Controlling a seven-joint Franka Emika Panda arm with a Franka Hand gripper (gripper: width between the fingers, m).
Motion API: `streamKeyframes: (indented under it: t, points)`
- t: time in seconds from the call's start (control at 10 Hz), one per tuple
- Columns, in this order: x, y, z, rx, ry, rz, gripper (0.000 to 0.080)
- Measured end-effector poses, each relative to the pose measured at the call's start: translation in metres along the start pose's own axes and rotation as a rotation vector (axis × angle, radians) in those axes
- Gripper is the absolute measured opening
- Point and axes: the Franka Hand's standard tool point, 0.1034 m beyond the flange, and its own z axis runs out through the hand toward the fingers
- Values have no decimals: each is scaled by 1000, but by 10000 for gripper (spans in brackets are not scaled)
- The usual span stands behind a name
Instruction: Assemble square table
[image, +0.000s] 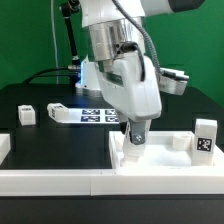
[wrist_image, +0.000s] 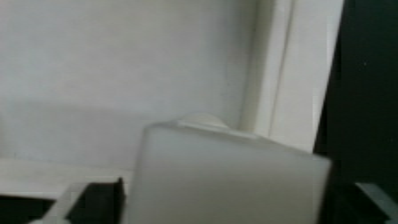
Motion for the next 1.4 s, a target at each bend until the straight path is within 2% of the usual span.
streamKeyframes:
  t: [0.1,0.5,0.6,0.7,0.8,1.2,1.3,1.4]
  points:
    - [0,-3,-3,-25,20,-182,628]
    - [2,-3,-4,-33,27,-495,648]
    - [-1,-5,-9,-52,49,-705,649]
    - [-6,-8,-15,-59,58,-830,649]
    - [-13,-6,-15,-67,55,-898,649]
    - [-10,-4,-12,-74,51,-969,649]
    - [-8,-3,-9,-91,66,-1045,649]
    - [-9,-4,-8,-87,66,-1007,649]
